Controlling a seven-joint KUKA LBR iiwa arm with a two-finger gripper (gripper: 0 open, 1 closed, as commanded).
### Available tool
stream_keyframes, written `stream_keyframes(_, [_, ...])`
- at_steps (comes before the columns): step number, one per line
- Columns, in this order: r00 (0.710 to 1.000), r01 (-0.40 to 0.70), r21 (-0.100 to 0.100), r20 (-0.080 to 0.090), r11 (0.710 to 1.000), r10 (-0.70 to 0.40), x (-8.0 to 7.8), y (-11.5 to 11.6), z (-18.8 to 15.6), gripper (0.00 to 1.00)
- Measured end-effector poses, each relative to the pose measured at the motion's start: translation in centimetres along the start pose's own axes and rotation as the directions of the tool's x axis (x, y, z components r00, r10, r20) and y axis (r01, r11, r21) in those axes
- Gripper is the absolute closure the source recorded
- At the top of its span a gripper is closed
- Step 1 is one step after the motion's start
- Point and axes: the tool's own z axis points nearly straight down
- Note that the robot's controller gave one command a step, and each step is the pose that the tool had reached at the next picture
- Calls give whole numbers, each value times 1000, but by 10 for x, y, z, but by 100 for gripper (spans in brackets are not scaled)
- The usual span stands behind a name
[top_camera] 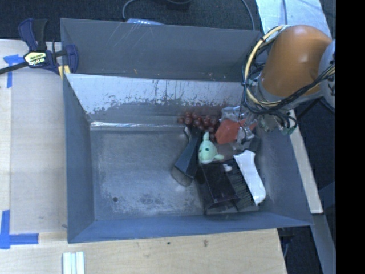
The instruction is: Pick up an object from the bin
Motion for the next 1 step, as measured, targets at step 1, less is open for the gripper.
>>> stream_keyframes(1, [999, 32, 0, 0, 999, -32, 4, -6, -61, 100])
